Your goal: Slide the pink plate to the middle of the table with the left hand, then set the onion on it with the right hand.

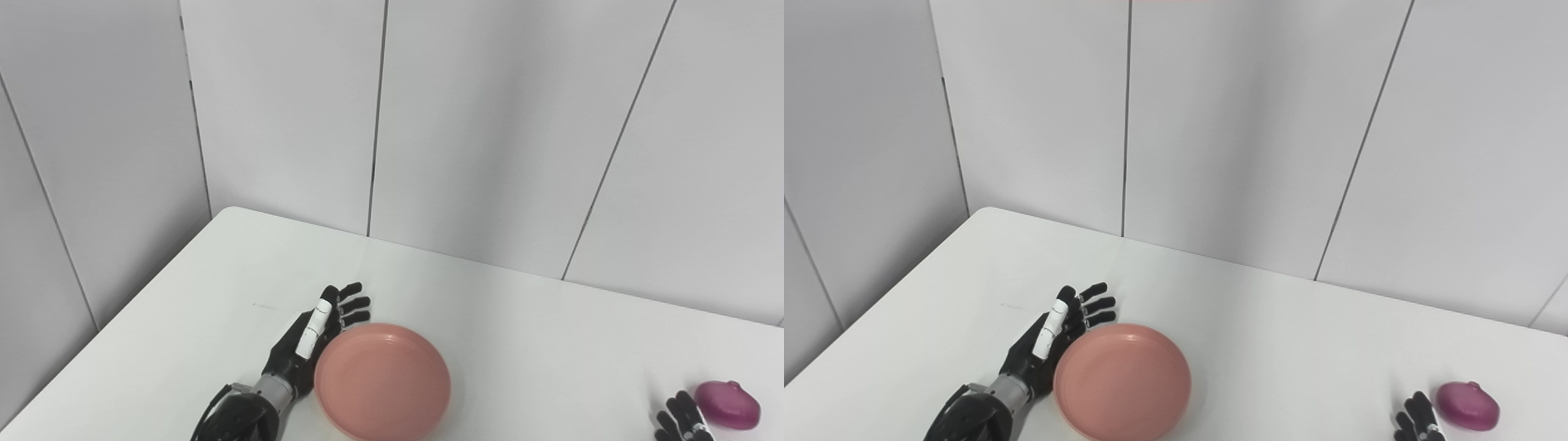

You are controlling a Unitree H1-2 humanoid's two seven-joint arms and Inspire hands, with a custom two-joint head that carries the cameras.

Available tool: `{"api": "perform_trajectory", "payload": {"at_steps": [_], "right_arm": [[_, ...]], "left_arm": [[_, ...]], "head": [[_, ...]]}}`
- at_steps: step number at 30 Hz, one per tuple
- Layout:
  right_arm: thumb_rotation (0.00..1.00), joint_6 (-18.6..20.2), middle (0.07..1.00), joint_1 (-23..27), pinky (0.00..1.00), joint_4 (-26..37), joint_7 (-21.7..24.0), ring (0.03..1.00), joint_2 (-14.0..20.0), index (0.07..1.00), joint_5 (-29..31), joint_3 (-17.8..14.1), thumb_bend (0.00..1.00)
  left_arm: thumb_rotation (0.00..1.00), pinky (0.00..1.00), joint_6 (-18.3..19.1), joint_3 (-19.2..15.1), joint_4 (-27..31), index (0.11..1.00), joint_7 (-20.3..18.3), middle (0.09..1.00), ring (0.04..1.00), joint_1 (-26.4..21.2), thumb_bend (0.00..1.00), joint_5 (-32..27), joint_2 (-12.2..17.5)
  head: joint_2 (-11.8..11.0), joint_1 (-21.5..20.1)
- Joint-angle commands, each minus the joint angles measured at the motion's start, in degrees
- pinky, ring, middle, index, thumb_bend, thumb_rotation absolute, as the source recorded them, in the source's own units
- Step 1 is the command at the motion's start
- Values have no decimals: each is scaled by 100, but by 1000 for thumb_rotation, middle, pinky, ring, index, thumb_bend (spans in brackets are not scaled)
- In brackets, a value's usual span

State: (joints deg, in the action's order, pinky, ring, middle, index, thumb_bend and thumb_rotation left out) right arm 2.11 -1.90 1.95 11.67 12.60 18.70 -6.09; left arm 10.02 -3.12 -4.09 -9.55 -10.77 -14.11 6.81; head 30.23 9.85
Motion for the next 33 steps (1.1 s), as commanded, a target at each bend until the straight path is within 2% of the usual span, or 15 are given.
{"api": "perform_trajectory", "payload": {"at_steps": [1, 6, 11, 14, 17, 24, 33], "right_arm": [[1000, 240, 1000, -170, 1000, -115, 84, 1000, -148, 1000, 11, 160, 745], [1000, 64, 1000, -109, 1000, -254, 110, 1000, -215, 1000, -18, 204, 771], [1000, -26, 1000, -28, 1000, -380, 69, 1000, -318, 1000, -147, 263, 825], [1000, -7, 1000, 2, 1000, -388, -20, 1000, -390, 1000, -289, 278, 933], [993, 37, 993, 13, 1000, -368, -95, 1000, -469, 1000, -349, 262, 996], [988, 149, 991, 27, 1000, -283, -122, 1000, -523, 1000, -381, 251, 1000], [943, 109, 982, 50, 1000, -329, -142, 997, -577, 1000, -366, 221, 1000]], "left_arm": [[933, 786, 138, 86, 182, 856, 32, 842, 842, 59, 837, 55, -83], [927, 787, 257, 251, 309, 878, 18, 858, 853, 138, 831, 97, -237], [931, 813, 431, 313, 433, 879, -19, 867, 862, 169, 814, 55, -289], [938, 836, 593, 347, 524, 893, -17, 880, 876, 189, 814, 45, -327], [951, 856, 697, 402, 581, 904, -11, 897, 890, 209, 820, 81, -376], [946, 872, 827, 468, 622, 906, 62, 909, 901, 205, 820, 72, -527], [961, 873, 925, 551, 607, 920, 152, 911, 904, 165, 796, 162, -701]], "head": [[8, 6], [140, -258], [310, -698], [342, -807], [369, -894], [467, -1008], [495, -1048]]}}
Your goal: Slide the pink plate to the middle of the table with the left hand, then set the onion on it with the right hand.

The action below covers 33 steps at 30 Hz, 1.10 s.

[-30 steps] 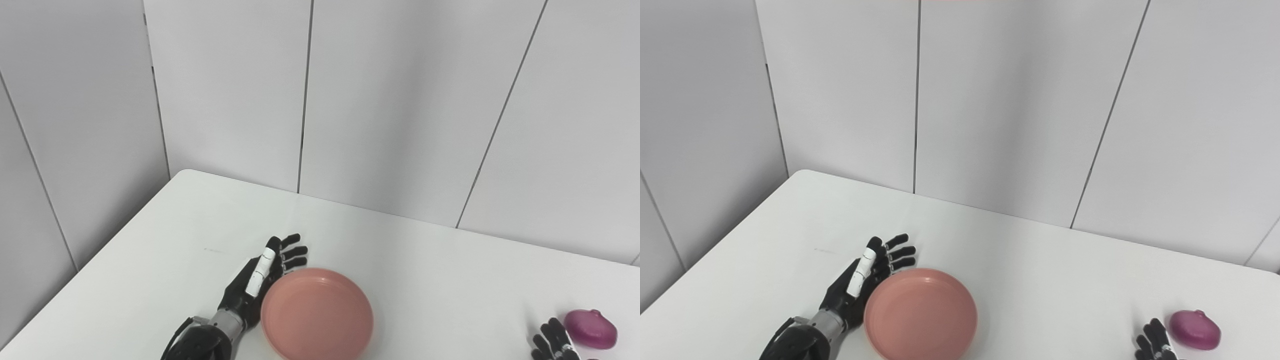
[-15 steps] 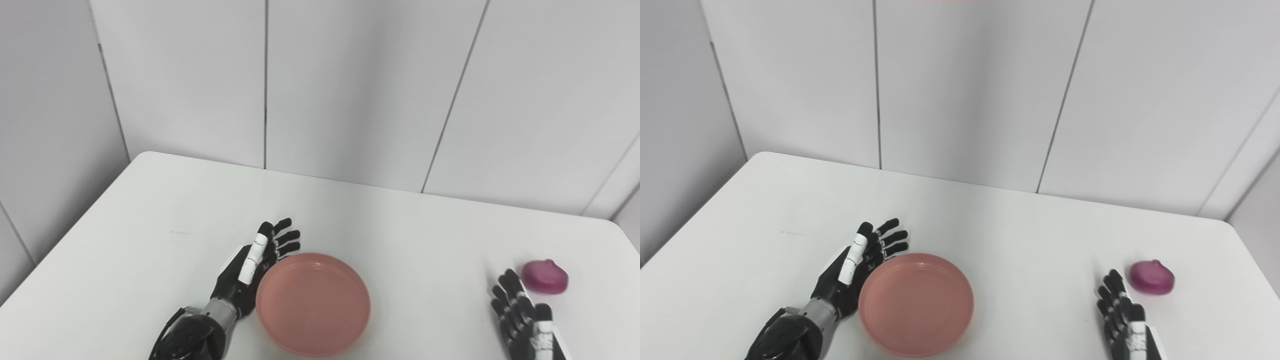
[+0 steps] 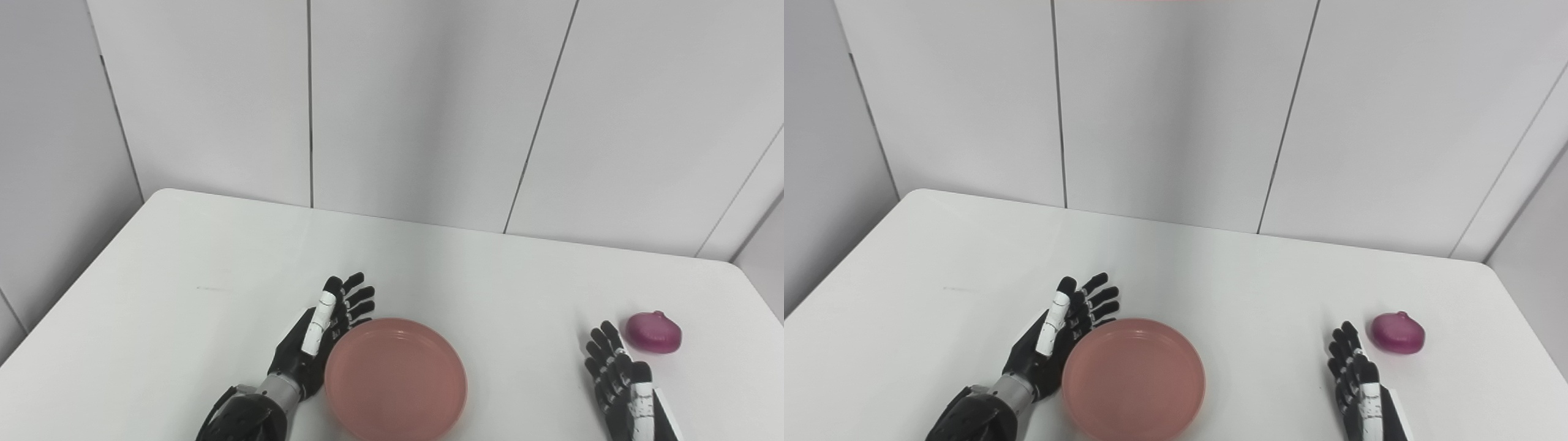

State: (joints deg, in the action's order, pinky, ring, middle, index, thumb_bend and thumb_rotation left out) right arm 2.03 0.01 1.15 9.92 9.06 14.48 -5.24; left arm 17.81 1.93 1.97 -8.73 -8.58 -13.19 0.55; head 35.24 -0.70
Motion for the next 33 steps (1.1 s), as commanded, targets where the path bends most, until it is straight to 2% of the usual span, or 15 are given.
{"api": "perform_trajectory", "payload": {"at_steps": [1, 9, 21, 30, 33], "right_arm": [[939, 99, 980, -132, 1000, -269, 29, 996, -227, 1000, 54, 129, 1000], [946, 114, 981, -115, 1000, -291, 47, 988, -228, 1000, 40, 134, 1000], [958, 117, 979, -94, 1000, -261, -7, 990, -297, 1000, -16, 173, 1000], [946, 37, 973, -114, 1000, -262, -21, 983, -324, 1000, 6, 133, 960], [936, -83, 968, -137, 1000, -180, -105, 978, -276, 1000, -247, 176, 948]], "left_arm": [[963, 870, 135, 55, -26, 919, 82, 908, 901, -70, 791, 84, -96], [948, 873, 135, 81, -118, 910, 193, 897, 891, -153, 791, 204, -248], [941, 890, 131, 42, -234, 911, 201, 905, 900, -238, 778, 279, -180], [952, 882, 48, -11, -317, 911, 159, 906, 902, -220, 768, 276, -76], [946, 885, 107, -73, -286, 913, 182, 911, 905, -207, 777, 242, -64]], "head": [[-7, 2], [34, -56], [98, -253], [115, -434], [125, -442]]}}
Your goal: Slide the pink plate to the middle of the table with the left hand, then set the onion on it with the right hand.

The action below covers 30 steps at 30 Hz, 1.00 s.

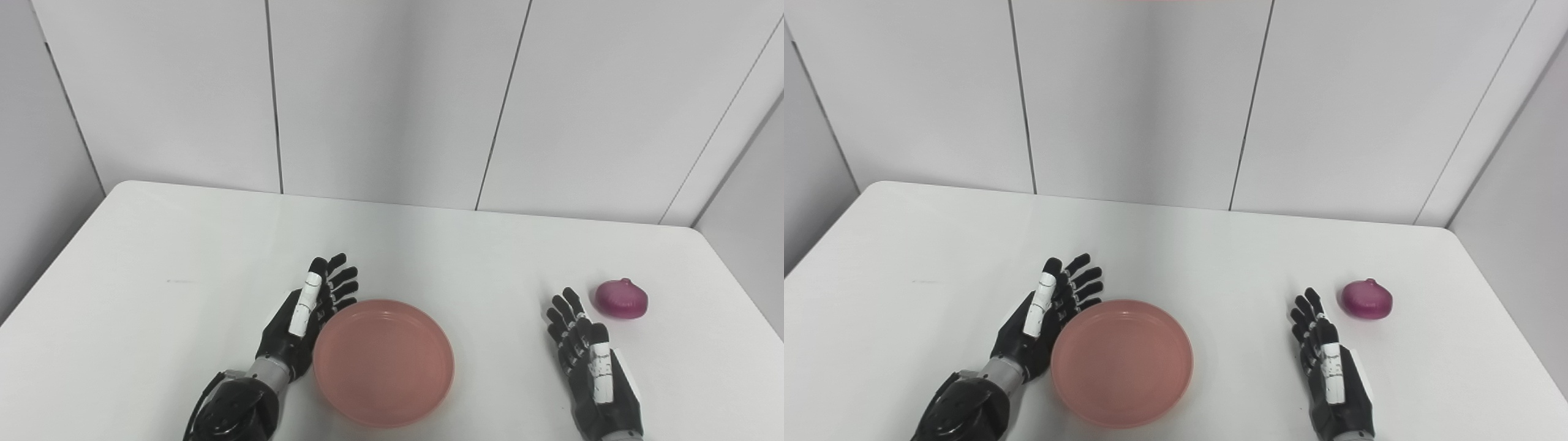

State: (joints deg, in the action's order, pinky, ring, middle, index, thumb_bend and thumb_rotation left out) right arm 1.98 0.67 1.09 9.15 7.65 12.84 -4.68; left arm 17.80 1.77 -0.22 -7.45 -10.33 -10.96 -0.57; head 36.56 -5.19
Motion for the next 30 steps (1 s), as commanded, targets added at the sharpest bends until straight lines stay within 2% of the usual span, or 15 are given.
{"api": "perform_trajectory", "payload": {"at_steps": [1, 2, 5, 8, 11, 13, 14, 16, 22, 25, 30], "right_arm": [[931, -80, 967, -207, 1000, -115, -80, 979, -115, 1000, -209, 136, 936], [928, -74, 964, -209, 1000, -75, -113, 978, -106, 1000, -290, 143, 920], [896, 260, 953, -183, 1000, 402, -171, 972, 22, 1000, -502, 192, 874], [781, 481, 942, -118, 980, 829, -241, 939, 177, 1000, -841, 269, 844], [748, 774, 939, -11, 958, 1235, -322, 927, 349, 1000, -1283, 326, 847], [724, 920, 897, 130, 878, 1496, -378, 858, 527, 967, -1690, 349, 851], [678, 947, 878, 221, 919, 1585, -367, 838, 609, 946, -1799, 335, 857], [546, 984, 869, 355, 846, 1679, -304, 825, 707, 918, -1841, 291, 881], [362, 1357, 873, 756, 716, 2154, -18, 821, 1383, 893, -2302, 268, 947], [339, 1487, 872, 962, 674, 2291, 84, 806, 1653, 887, -2580, 289, 973], [301, 1483, 871, 1235, 612, 2380, 277, 774, 2077, 884, -2933, 325, 995]], "left_arm": [[941, 884, 117, -81, -59, 914, 60, 912, 906, -35, 794, 7, 51], [934, 880, 121, -98, -55, 913, 61, 911, 904, -37, 814, 1, 52], [941, 835, 66, -144, -25, 911, 89, 901, 887, -79, 816, 60, 109], [956, 812, 62, -186, -33, 901, 92, 895, 875, -126, 804, 71, 147], [962, 808, 62, -210, -61, 902, 96, 895, 874, -154, 801, 72, 158], [964, 805, 41, -215, -95, 904, 89, 897, 874, -164, 800, 67, 166], [965, 804, 21, -216, -121, 904, 80, 898, 874, -169, 798, 66, 173], [965, 804, -6, -220, -161, 903, 70, 896, 873, -177, 799, 67, 181], [956, 802, -8, -222, -175, 901, 76, 891, 867, -161, 800, 68, 171], [959, 807, 5, -210, -165, 905, 60, 892, 869, -156, 795, 57, 166], [957, 811, 19, -203, -179, 907, 40, 894, 873, -150, 793, 42, 168]], "head": [[-7, -1], [-7, -1], [-13, -31], [-24, -70], [-53, -113], [-65, -146], [-75, -176], [-82, -246], [-102, -365], [-104, -384], [-108, -449]]}}
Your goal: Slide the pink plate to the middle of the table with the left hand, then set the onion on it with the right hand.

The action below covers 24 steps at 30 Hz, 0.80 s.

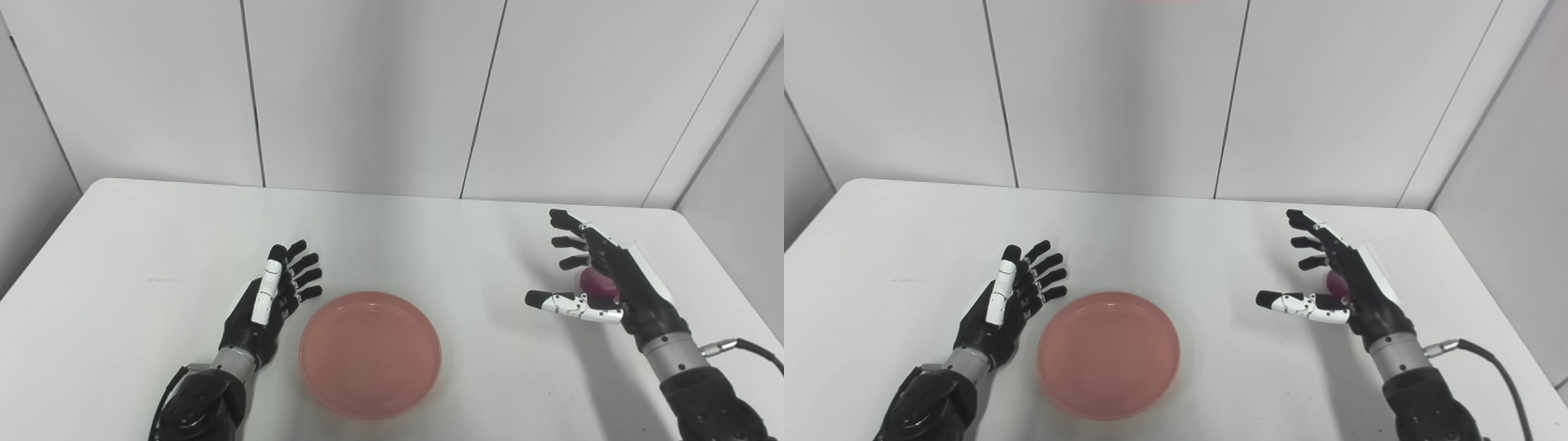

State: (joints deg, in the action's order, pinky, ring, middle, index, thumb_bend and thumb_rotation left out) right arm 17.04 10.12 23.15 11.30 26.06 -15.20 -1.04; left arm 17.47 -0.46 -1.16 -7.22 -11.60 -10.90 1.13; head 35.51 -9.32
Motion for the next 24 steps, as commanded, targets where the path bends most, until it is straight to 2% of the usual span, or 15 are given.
{"api": "perform_trajectory", "payload": {"at_steps": [1, 9, 12, 16, 20, 24], "right_arm": [[302, -64, 867, 358, 599, 160, 108, 768, 367, 882, -267, -16, 998], [288, -381, 826, 967, 608, -265, 472, 752, 1258, 834, -1261, 268, 1000], [255, -457, 825, 1305, 646, -520, 816, 769, 1608, 827, -1483, 488, 1000], [226, -212, 833, 1790, 597, -803, 1505, 758, 1975, 841, -1797, 835, 1000], [145, 77, 863, 2202, 600, -975, 2153, 795, 2117, 849, -2021, 1086, 1000], [81, 102, 872, 2557, 586, -1184, 2575, 790, 2194, 839, -2280, 1303, 1000]], "left_arm": [[958, 810, 51, 21, -88, 907, 15, 893, 873, -20, 790, 37, -2], [962, 799, 117, 34, -46, 905, -5, 894, 872, 8, 763, 18, 4], [972, 799, 131, 45, -27, 907, -17, 895, 875, 22, 747, 15, 8], [970, 807, 122, 45, -23, 914, -52, 899, 880, 33, 749, -12, 17], [980, 813, 145, 46, 3, 912, -52, 898, 881, 40, 740, -4, 30], [983, 829, 172, 37, 14, 918, -67, 900, 884, 50, 742, -27, 41]], "head": [[-4, -59], [1, -73], [-13, -108], [-22, -121], [-28, -170], [-36, -186]]}}
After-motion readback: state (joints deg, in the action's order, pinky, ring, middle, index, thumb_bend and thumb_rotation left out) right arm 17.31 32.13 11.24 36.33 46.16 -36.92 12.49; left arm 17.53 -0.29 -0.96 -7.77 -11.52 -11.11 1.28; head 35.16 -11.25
